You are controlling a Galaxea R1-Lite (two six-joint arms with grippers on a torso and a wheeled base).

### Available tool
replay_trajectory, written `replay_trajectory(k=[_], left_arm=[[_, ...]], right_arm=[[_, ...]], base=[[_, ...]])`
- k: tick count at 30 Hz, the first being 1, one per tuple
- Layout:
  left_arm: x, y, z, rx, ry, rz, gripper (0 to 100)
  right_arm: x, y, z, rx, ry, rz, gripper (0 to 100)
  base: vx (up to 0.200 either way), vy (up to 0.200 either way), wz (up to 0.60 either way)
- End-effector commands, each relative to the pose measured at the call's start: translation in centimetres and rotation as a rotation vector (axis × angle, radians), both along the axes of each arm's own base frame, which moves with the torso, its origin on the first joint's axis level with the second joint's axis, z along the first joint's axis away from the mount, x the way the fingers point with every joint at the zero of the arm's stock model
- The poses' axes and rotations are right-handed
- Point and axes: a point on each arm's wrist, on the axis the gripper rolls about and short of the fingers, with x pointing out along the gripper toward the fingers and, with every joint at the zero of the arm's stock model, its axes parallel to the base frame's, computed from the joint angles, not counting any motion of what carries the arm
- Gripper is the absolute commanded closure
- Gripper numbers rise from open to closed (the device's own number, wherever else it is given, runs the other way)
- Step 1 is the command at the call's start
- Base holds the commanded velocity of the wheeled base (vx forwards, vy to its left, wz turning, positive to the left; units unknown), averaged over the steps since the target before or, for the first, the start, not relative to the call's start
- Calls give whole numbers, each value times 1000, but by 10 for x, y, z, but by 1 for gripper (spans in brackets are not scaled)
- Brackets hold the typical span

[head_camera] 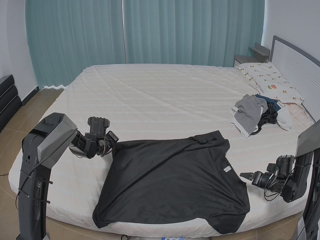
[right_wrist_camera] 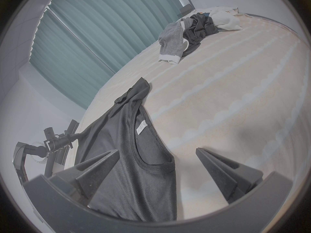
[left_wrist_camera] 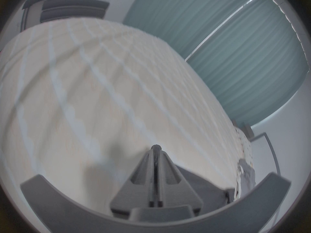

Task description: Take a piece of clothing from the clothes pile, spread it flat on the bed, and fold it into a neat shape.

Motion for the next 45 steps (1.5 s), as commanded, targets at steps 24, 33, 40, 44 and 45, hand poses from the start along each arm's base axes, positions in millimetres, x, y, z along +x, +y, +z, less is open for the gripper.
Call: replay_trajectory(k=[24, 33, 40, 44, 45], left_arm=[[33, 16, 1, -28, -181, 226, 0], [1, 39, 43, -360, -61, 135, 0], [-25, 42, 46, -452, 36, 0, 0], [-26, 42, 45, -453, 40, -10, 0], [-26, 40, 45, -448, 41, -15, 0]], right_arm=[[28, 7, 20, 40, -117, -11, 0], [93, 45, 60, -7, -159, -6, 0], [148, 88, 79, 112, -141, -13, 0], [169, 108, 69, 98, -84, -1, 0], [174, 114, 66, 95, -68, 0, 0]], base=[[0, 0, 0], [0, 0, 0], [0, 0, 0], [0, 0, 0], [0, 0, 0]])
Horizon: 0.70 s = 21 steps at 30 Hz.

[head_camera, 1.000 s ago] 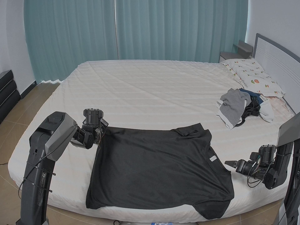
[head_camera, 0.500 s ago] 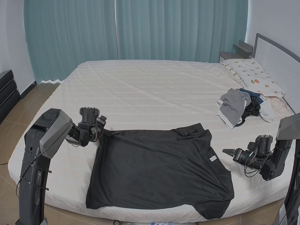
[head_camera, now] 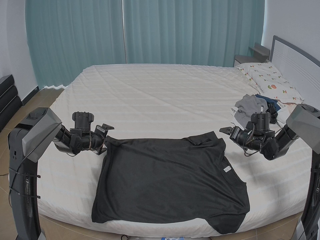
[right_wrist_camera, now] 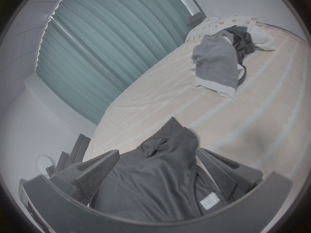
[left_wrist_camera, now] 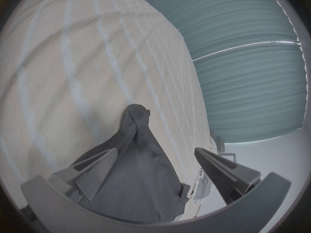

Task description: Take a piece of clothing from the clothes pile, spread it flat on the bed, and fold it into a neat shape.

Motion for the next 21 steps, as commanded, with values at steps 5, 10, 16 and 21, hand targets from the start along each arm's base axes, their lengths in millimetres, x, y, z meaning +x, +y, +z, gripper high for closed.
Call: replay_trajectory(k=[5, 10, 16, 21], left_arm=[[-17, 2, 13, 13, 1, -74, 0], [-18, 1, 12, 18, 2, -76, 0], [-19, 1, 11, 19, 8, -79, 0], [-19, 1, 11, 19, 8, -79, 0]], right_arm=[[59, 66, -15, 15, 83, 35, 0], [78, 75, -37, 5, 139, 37, 0], [97, 80, -52, 21, 128, 4, 0], [105, 79, -54, 31, 118, -8, 0]], base=[[0, 0, 0], [0, 0, 0], [0, 0, 0], [0, 0, 0]])
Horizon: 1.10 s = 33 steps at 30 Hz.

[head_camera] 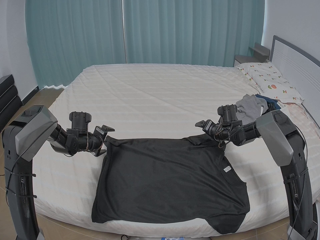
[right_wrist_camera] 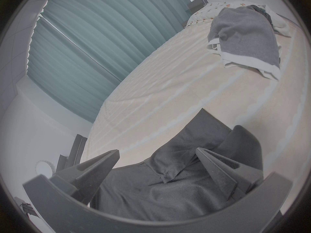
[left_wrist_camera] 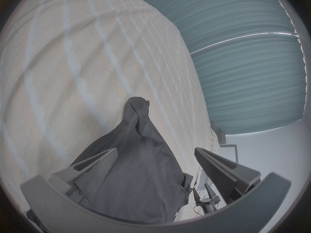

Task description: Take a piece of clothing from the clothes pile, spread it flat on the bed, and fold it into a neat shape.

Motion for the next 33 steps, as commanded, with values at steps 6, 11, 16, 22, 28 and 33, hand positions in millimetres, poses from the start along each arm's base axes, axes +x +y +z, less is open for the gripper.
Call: replay_trajectory(k=[6, 11, 16, 22, 28, 33], left_arm=[[-1, 0, 1, 1, 1, -1, 0], [-1, 0, 1, 1, -1, -1, 0], [-1, 0, 1, 1, -1, -1, 0], [-1, 0, 1, 2, -1, -2, 0], [-1, 0, 0, 2, 0, -2, 0], [-1, -1, 0, 3, 0, -2, 0]], right_arm=[[12, 4, -34, 6, 30, -10, 0], [12, 5, -39, -5, 33, -23, 0], [11, 4, -37, -19, 35, -44, 0], [8, 3, -24, 4, 61, -65, 0], [6, 3, -21, 9, 91, -72, 0], [3, 3, -30, -6, 140, -71, 0]], base=[[0, 0, 0], [0, 0, 0], [0, 0, 0], [0, 0, 0], [0, 0, 0], [0, 0, 0]])
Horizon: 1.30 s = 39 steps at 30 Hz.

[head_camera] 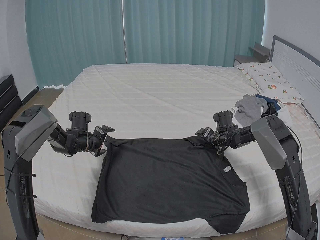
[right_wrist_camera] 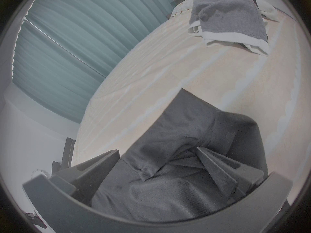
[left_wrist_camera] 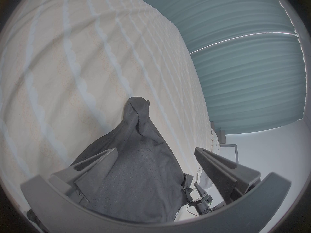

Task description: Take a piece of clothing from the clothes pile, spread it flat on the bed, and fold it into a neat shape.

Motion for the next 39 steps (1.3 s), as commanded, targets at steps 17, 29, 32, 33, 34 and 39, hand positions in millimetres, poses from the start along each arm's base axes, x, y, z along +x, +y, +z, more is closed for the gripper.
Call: replay_trajectory(k=[17, 29, 32, 33, 34, 39], left_arm=[[0, 0, -1, 20, -5, -9, 0], [0, -1, -1, 28, -4, -1, 0], [0, -1, -1, 29, -8, -2, 0], [0, -1, -1, 29, -8, -2, 0], [0, -1, -1, 27, -7, -1, 0], [0, -1, -1, 29, -8, -2, 0]], right_arm=[[15, 3, -14, -21, -35, -41, 100], [28, 4, 20, 64, -299, -61, 100], [31, 5, 26, 77, -402, -77, 100], [32, 5, 26, 79, -432, -81, 100], [33, 5, 26, 79, -449, -77, 100], [32, 7, 9, 5, -451, -32, 100]], base=[[0, 0, 0], [0, 0, 0], [0, 0, 0], [0, 0, 0], [0, 0, 0], [0, 0, 0]])
